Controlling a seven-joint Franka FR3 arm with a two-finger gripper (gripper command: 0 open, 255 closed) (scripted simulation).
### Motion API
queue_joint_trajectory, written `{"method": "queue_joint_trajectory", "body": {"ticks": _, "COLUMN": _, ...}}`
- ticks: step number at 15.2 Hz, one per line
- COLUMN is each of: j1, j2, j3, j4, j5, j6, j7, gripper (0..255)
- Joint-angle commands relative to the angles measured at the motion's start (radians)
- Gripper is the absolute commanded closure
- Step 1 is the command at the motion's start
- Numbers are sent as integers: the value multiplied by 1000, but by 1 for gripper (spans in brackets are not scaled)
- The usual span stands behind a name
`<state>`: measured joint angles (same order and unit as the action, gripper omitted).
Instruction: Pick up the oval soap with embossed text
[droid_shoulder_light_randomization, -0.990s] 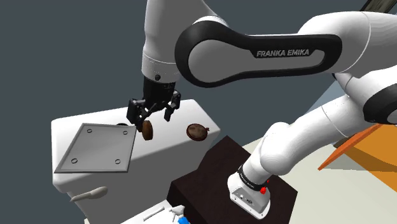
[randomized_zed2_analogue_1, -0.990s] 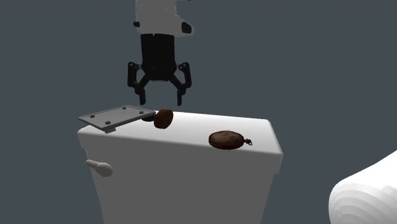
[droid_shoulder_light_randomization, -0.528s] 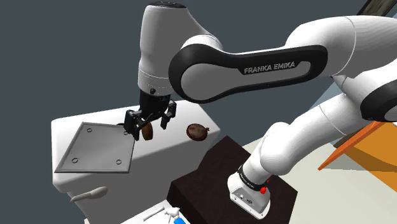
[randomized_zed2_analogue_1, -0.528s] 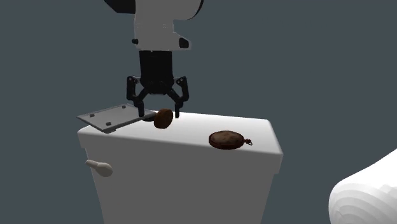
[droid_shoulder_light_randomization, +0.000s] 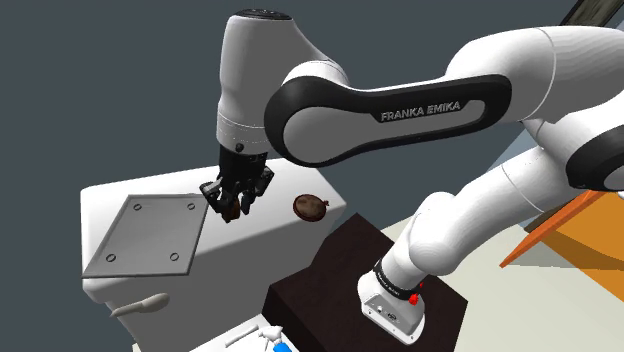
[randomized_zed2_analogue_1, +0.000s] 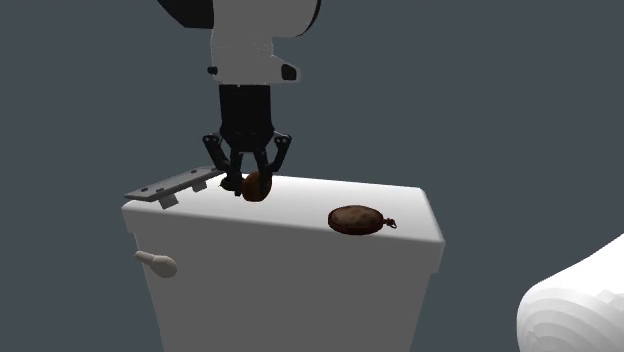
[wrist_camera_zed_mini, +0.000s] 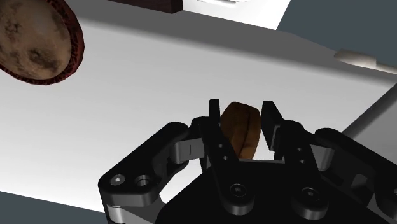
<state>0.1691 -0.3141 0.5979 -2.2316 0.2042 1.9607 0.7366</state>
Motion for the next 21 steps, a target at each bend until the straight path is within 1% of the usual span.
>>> {"method": "queue_joint_trajectory", "body": {"ticks": 1, "j1": 0, "j2": 1, "j3": 0, "j4": 0, "j5": 0, "j6": 1, "j7": 0, "gripper": 255}}
{"method": "queue_joint_trajectory", "body": {"ticks": 4, "j1": -1, "j2": 3, "j3": 1, "j4": -1, "j5": -1, "j6": 3, "j7": 0, "gripper": 255}}
{"method": "queue_joint_trajectory", "body": {"ticks": 19, "j1": -7, "j2": -23, "j3": -31, "j4": 179, "j5": -8, "j6": -201, "j7": 0, "gripper": 255}}
{"method": "queue_joint_trajectory", "body": {"ticks": 21, "j1": -7, "j2": -23, "j3": -31, "j4": 181, "j5": -8, "j6": -203, "j7": 0, "gripper": 255}}
